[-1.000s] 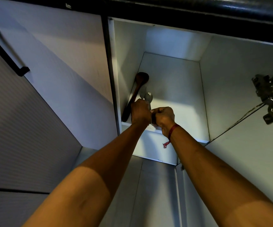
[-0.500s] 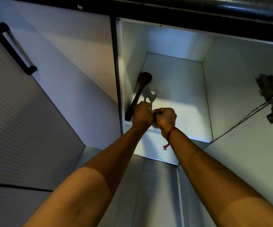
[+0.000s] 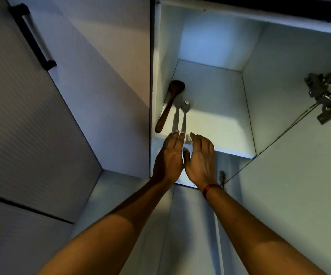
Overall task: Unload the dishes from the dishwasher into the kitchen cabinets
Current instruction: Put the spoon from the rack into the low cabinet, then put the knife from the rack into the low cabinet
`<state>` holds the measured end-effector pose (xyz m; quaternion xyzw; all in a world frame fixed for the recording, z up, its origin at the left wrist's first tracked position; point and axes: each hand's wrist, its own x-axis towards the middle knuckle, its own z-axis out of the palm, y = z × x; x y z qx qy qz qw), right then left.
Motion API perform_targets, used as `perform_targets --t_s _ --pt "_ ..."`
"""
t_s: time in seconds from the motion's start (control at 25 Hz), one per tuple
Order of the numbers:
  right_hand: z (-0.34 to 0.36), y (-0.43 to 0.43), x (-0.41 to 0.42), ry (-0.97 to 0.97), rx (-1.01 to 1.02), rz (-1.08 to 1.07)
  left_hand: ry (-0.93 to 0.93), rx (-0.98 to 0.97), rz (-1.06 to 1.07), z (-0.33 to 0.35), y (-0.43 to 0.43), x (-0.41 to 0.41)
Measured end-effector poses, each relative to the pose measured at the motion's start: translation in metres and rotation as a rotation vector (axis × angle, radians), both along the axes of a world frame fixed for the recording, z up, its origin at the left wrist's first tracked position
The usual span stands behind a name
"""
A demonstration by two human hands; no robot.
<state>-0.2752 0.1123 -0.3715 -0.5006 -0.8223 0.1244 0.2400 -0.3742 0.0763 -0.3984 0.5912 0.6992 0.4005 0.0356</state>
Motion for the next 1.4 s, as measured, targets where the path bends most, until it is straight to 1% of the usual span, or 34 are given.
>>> perform_targets --t_s 0.04,0.12,0.24,0.28,0.36,0.44,0.6,0.72,0.88,1.08,1.28,1.4 --pt "-0.007 -0.009 0.004 -0.046 -0.006 -0.002 -0.079 -0.017 -0.024 -0.003 -0.012 0.004" --pt "-0.019 -0.031 0.015 -0.102 -0.024 -0.005 -0.081 0.015 -0.047 -0.017 -0.036 0.011" --pt "-0.038 -0.072 0.035 -0.157 -0.017 -0.006 -0.051 0.045 -0.052 -0.042 -0.074 0.029" --pt "-0.046 -0.088 0.044 -0.179 -0.008 0.001 -0.012 0.057 -0.066 -0.051 -0.087 0.037" --pt "-0.060 -0.119 0.063 -0.205 0.003 0.019 0.041 0.032 -0.098 -0.068 -0.115 0.059" --pt "-0.071 -0.149 0.084 -0.214 -0.023 0.023 0.019 -0.016 -0.129 -0.077 -0.142 0.077" --pt "-0.074 -0.207 0.127 -0.155 -0.072 0.008 0.049 -0.043 -0.188 -0.080 -0.199 0.113" --pt "-0.078 -0.265 0.168 -0.138 -0.015 0.002 0.089 -0.044 -0.243 -0.081 -0.247 0.146" --pt "-0.075 -0.332 0.226 -0.115 -0.038 0.003 0.177 -0.091 -0.242 -0.081 -0.300 0.196" --pt "-0.062 -0.368 0.304 -0.023 0.040 -0.047 0.225 -0.058 -0.363 -0.081 -0.339 0.265" --pt "-0.057 -0.384 0.370 -0.028 0.074 -0.147 0.092 0.020 -0.509 -0.064 -0.343 0.336" --pt "-0.058 -0.385 0.408 -0.062 0.086 -0.223 0.030 0.021 -0.552 -0.063 -0.339 0.377"
